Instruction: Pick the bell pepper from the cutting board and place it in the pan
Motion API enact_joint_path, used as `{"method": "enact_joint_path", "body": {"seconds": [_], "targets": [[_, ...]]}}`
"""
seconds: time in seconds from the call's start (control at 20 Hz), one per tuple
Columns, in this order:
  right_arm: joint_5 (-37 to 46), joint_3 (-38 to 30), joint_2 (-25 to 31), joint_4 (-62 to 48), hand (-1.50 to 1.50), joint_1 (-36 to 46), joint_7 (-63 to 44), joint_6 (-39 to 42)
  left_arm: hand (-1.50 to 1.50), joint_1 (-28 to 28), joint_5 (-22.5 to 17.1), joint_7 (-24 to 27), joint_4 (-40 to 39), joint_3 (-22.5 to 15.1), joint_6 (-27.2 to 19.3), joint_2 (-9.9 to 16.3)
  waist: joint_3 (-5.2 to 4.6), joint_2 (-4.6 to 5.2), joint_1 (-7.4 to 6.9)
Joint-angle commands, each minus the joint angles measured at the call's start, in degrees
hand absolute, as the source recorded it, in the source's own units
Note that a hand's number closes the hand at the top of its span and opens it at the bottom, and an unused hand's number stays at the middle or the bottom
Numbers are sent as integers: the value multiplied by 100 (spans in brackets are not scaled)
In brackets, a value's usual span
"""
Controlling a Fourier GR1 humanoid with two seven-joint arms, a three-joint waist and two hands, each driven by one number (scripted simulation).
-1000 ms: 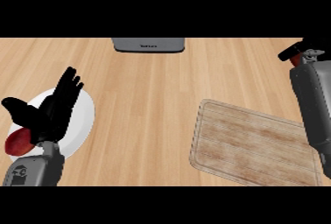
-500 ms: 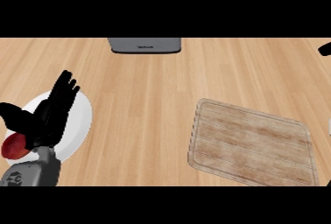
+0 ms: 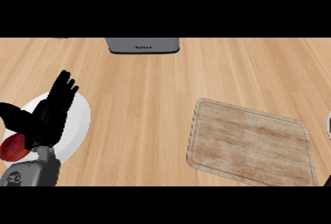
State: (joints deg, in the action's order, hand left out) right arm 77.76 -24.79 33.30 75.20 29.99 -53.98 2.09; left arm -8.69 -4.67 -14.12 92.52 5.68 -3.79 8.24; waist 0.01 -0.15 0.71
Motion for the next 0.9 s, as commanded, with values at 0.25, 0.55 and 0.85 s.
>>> {"method": "enact_joint_path", "body": {"seconds": [0.25, 0.55, 0.85], "targets": [[-1133, -1090, 323, -375, 150, -1267, 1427, -1146, 0, 83, -16, -230, 347, -3, 6, 15, 3, 11, -57], [-1512, -1166, 222, -1821, 150, -1363, 2481, -2159, 0, 187, 36, -33, 228, -5, 40, -33, 4, 25, -107], [-1934, -1642, 498, -3585, 150, -1054, 2958, -2706, 0, -161, -58, 209, -387, 99, 177, -17, 10, 53, -111]]}}
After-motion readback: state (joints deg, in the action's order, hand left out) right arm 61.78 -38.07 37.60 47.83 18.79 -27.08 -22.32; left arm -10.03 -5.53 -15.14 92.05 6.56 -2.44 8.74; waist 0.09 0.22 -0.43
